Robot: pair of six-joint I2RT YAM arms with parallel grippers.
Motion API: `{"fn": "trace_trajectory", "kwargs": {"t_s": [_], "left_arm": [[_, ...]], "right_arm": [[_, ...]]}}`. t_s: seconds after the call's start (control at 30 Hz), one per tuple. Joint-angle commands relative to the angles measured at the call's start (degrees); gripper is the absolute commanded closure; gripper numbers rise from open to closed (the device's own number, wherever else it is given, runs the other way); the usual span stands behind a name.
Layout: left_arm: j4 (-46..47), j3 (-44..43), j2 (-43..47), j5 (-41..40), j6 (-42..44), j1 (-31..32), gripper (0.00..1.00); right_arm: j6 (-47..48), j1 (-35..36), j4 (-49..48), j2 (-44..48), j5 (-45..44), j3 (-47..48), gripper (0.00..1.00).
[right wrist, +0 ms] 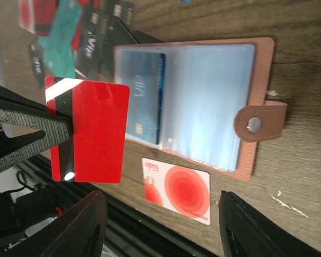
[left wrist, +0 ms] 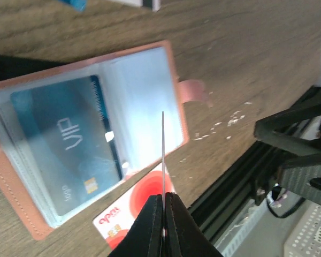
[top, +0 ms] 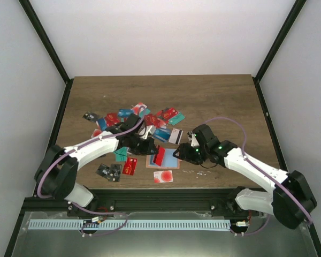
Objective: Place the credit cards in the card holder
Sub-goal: Insert the credit card into the card holder.
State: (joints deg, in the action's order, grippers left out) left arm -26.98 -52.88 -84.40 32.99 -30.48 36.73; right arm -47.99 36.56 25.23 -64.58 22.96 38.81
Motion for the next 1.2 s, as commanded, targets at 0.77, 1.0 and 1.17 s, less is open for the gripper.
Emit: {"fn": "trace_trajectory", "kwargs": {"t_s": [0.77,1.0,1.17], "left_arm": [[-3.78,-8.9,-17.44,-0.75,3.19,-1.2,0.96],[-3.86,-8.74,-16.36,-0.48,1.96,-1.22,0.96],[-3.7,-7.97,-15.72,-0.84,1.2,-1.22,0.96]], "right_arm": [[10.87,-6.4,-5.57,-14.65,3.66,0.31,0.46],[11.74,-6.5,-6.82,-16.91,4.97,-0.38,0.48],[12.28,-6.5,-7.52,-18.9,5.67,-0.67,0.49]]}}
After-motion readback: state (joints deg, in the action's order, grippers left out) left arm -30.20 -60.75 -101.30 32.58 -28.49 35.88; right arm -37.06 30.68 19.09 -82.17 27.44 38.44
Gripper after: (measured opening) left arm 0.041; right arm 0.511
